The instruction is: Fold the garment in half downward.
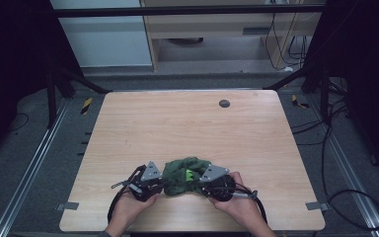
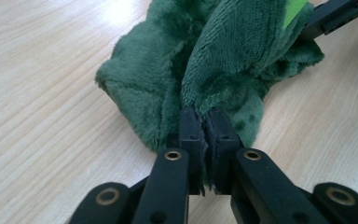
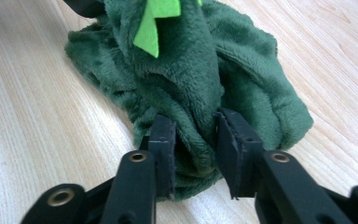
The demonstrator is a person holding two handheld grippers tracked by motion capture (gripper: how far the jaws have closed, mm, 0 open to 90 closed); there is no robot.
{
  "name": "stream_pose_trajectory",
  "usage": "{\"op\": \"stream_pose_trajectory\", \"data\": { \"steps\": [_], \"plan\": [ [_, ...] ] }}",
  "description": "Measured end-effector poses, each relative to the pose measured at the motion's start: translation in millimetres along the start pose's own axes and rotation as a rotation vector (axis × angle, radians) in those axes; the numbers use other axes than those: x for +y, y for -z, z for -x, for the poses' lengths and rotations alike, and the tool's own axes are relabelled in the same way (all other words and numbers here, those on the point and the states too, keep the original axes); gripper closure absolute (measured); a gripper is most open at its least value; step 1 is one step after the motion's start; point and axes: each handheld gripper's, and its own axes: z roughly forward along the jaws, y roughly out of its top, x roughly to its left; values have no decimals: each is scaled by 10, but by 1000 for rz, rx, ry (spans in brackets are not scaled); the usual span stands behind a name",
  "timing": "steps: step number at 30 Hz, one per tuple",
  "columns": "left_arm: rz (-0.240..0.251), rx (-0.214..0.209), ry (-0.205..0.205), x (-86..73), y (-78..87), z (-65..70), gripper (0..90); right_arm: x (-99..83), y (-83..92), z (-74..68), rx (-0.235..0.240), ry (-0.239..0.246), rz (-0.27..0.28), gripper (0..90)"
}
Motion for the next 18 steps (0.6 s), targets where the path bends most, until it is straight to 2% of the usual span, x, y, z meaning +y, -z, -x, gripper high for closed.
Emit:
{"op": "stream_pose_trajectory", "data": {
  "steps": [18],
  "plan": [
    [-7,3,4,-144,-3,71,802,-63,50,-103,0,1,-6,549]
  ]
}}
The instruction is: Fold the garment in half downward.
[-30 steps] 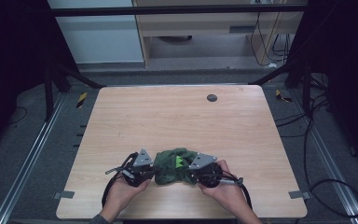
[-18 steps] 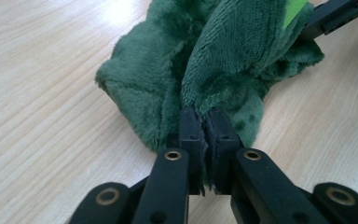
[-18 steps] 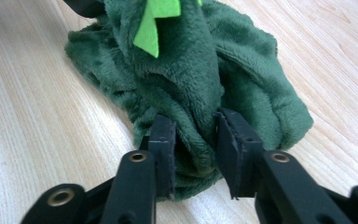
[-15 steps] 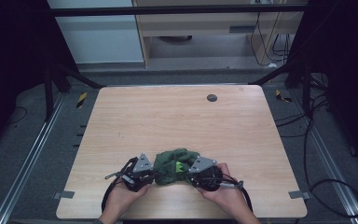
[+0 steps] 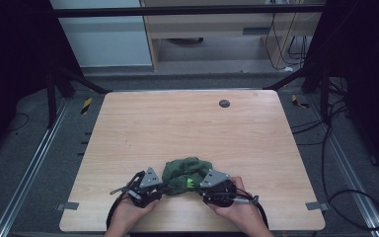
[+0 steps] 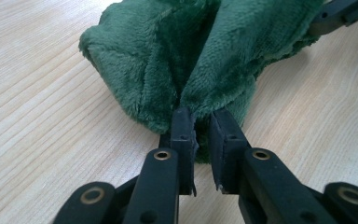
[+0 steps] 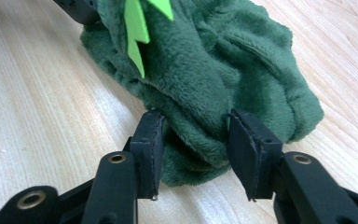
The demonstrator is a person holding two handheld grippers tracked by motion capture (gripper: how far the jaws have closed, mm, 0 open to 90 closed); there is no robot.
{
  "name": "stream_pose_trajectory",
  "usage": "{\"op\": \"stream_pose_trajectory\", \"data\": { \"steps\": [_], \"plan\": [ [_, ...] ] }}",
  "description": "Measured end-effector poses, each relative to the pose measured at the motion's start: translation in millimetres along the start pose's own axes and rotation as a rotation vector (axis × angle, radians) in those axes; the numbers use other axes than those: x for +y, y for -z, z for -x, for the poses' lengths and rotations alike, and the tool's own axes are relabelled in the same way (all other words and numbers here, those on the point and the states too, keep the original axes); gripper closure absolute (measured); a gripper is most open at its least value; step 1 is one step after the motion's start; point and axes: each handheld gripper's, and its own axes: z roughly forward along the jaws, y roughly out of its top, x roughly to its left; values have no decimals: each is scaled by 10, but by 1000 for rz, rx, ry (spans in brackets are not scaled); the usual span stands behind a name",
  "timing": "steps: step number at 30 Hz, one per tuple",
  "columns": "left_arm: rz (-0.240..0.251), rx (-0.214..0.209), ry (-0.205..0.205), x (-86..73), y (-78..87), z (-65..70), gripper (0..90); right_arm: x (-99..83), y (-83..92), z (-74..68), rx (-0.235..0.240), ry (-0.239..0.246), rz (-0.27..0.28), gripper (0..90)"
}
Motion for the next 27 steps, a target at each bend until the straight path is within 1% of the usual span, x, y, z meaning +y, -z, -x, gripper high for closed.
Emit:
{"op": "stream_pose_trajectory", "data": {
  "steps": [7,8,9,11,14,17,18,19,22,24,27],
  "plan": [
    [1,10,1,2,-10,-5,780,-5,8,-21,0,-6,4,522],
    [6,15,6,2,-11,-2,773,-5,7,-20,0,-5,3,518],
    [6,15,6,2,-11,-2,760,-5,7,-20,0,-5,3,518],
    [21,39,4,6,-1,2,732,-1,8,-19,-3,-10,2,495],
    [36,57,8,10,0,-5,669,2,7,-20,-8,-14,5,459],
    [37,70,14,13,-15,-18,635,4,6,-18,-10,-18,0,421],
    [37,70,14,13,-15,-18,605,4,6,-18,-10,-18,0,421],
    [37,74,15,14,-16,-15,605,5,9,-20,-17,-24,1,386],
    [40,98,24,16,-11,-16,504,-2,13,-14,-30,-25,3,321],
    [40,111,32,14,-7,-31,431,-9,15,-5,-38,-34,3,268],
    [31,121,70,18,-10,-45,304,-16,15,12,-43,-46,2,189]
  ]
}}
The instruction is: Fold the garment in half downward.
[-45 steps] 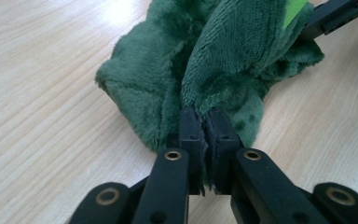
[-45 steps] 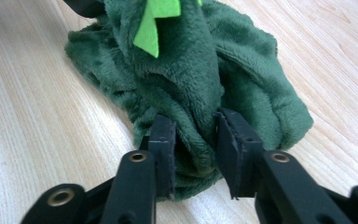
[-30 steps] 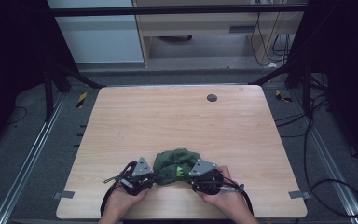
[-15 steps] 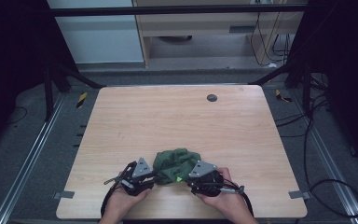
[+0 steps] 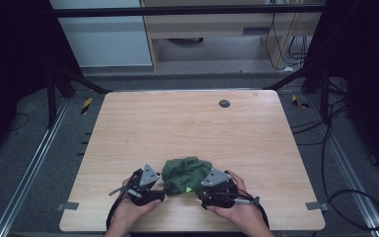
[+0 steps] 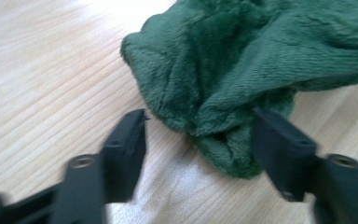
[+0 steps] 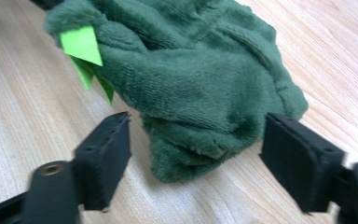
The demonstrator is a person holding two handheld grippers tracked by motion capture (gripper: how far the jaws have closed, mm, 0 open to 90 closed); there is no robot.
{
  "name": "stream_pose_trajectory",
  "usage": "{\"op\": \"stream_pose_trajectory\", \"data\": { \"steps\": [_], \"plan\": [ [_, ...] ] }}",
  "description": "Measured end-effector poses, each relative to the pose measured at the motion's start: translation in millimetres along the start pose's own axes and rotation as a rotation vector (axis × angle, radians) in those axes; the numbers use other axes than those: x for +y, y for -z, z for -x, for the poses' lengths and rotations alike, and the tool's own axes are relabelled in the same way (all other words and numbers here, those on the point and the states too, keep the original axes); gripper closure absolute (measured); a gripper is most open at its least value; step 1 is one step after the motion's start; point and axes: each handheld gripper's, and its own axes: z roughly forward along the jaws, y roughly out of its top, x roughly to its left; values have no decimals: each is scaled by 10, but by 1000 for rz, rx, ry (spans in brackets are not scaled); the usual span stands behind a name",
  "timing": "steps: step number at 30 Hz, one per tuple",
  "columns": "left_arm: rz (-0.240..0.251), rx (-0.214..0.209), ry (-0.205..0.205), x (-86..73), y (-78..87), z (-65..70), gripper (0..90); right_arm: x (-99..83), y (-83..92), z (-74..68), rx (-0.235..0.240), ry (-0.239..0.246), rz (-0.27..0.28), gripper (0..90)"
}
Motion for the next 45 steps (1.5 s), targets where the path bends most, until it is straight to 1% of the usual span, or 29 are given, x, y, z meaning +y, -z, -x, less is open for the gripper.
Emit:
{"op": "stream_pose_trajectory", "data": {
  "steps": [2,3,5,7,9,11,13,16,18,22,25,28,29,30,32,35,37,38,39,42,45],
  "plan": [
    [-1,-3,11,1,7,0,236,0,-3,9,2,-9,-1,124],
    [-6,-1,18,3,9,2,208,2,-2,10,3,-13,-7,105],
    [-19,-6,25,6,21,3,152,0,20,10,8,-6,6,82],
    [-18,-7,32,4,49,2,137,-4,49,14,18,2,7,64],
    [-24,-19,37,10,79,-8,112,-10,95,26,22,7,19,62],
    [-22,-22,33,16,116,-21,92,-17,146,51,24,3,23,60],
    [-21,-28,29,22,155,-43,72,-25,199,82,18,4,25,59],
    [-6,-29,36,33,204,-87,61,-47,253,131,14,4,28,57],
    [-4,-28,37,43,227,-127,55,-64,274,177,14,-7,26,56],
    [0,-25,47,54,261,-200,55,-101,280,283,19,-40,27,58],
    [4,-25,56,45,288,-265,55,-119,277,356,20,-53,28,59],
    [-1,-21,71,35,296,-344,55,-119,278,451,13,-65,25,70],
    [-4,-21,75,32,293,-372,55,-122,272,485,10,-75,29,76],
    [-6,-20,79,32,289,-403,55,-127,268,519,12,-83,21,84],
    [-18,-12,78,36,275,-455,55,-137,251,576,19,-95,5,86],
    [-32,-2,83,52,252,-541,55,-166,222,654,14,-94,1,91],
    [-54,9,76,69,225,-602,58,-188,210,722,8,-96,-9,96],
    [-57,13,73,75,208,-632,59,-199,203,759,9,-102,-10,97],
    [-62,12,78,78,186,-658,59,-209,202,801,10,-103,-16,97],
    [-79,26,78,79,114,-752,60,-249,182,938,7,-129,-24,99],
    [-92,29,86,84,55,-841,63,-286,167,1096,-9,-149,-38,101]
  ]
}}
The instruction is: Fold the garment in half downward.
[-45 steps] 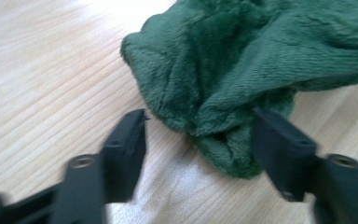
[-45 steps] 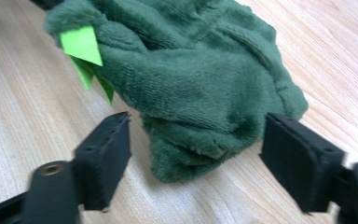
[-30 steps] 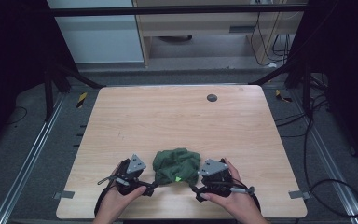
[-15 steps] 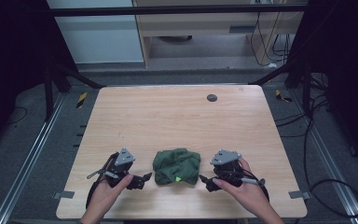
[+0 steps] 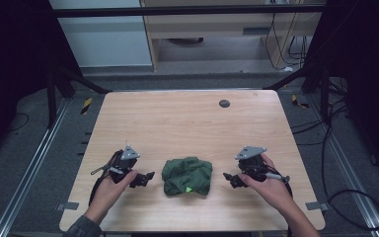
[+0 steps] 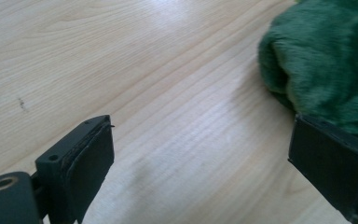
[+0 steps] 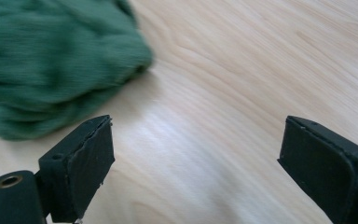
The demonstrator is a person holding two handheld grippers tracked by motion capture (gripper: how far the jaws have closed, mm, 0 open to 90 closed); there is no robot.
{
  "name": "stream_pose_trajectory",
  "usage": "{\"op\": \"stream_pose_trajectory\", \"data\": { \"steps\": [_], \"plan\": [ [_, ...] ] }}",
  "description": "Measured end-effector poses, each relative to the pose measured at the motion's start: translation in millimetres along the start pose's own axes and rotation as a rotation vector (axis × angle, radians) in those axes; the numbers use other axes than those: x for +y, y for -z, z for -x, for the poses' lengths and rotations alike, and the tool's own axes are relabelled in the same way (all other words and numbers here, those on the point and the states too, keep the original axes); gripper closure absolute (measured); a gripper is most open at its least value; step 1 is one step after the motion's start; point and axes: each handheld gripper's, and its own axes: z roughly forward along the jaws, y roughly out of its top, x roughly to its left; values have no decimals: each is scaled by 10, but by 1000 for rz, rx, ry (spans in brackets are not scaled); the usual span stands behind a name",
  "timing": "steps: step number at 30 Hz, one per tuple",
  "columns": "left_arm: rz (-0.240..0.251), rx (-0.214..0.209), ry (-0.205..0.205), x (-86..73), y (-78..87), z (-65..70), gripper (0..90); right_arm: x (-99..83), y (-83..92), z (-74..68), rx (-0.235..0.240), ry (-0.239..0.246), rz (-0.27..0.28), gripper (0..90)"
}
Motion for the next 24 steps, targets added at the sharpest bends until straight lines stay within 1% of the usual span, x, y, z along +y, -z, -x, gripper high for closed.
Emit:
{"op": "stream_pose_trajectory", "data": {
  "steps": [3,5,6,8,10,12,13,17,19,20,23,24],
  "plan": [
    [-8,12,4,39,-58,-108,63,-12,-27,168,-11,-39,3,105],
    [1,24,16,68,-92,-184,64,-28,-58,277,-18,-73,1,107],
    [-1,29,25,81,-110,-224,65,-42,-80,331,-26,-83,-1,107],
    [-5,48,28,101,-145,-300,65,-67,-124,429,-40,-111,-12,109],
    [-11,54,30,113,-185,-367,65,-87,-159,520,-59,-130,-22,110],
    [-19,61,40,116,-227,-417,65,-107,-187,595,-64,-158,-20,112],
    [-28,60,37,118,-245,-436,65,-119,-203,626,-63,-176,-21,112],
    [-40,63,35,132,-311,-488,65,-175,-246,733,-86,-207,-34,113],
    [-41,65,31,140,-336,-517,64,-196,-259,783,-93,-219,-23,116],
    [-38,69,40,143,-350,-530,64,-206,-264,809,-96,-228,-20,117],
    [-33,76,49,147,-395,-587,64,-239,-286,880,-104,-264,-23,117],
    [-29,82,52,146,-415,-603,64,-248,-296,908,-109,-284,-16,117]
  ]
}}
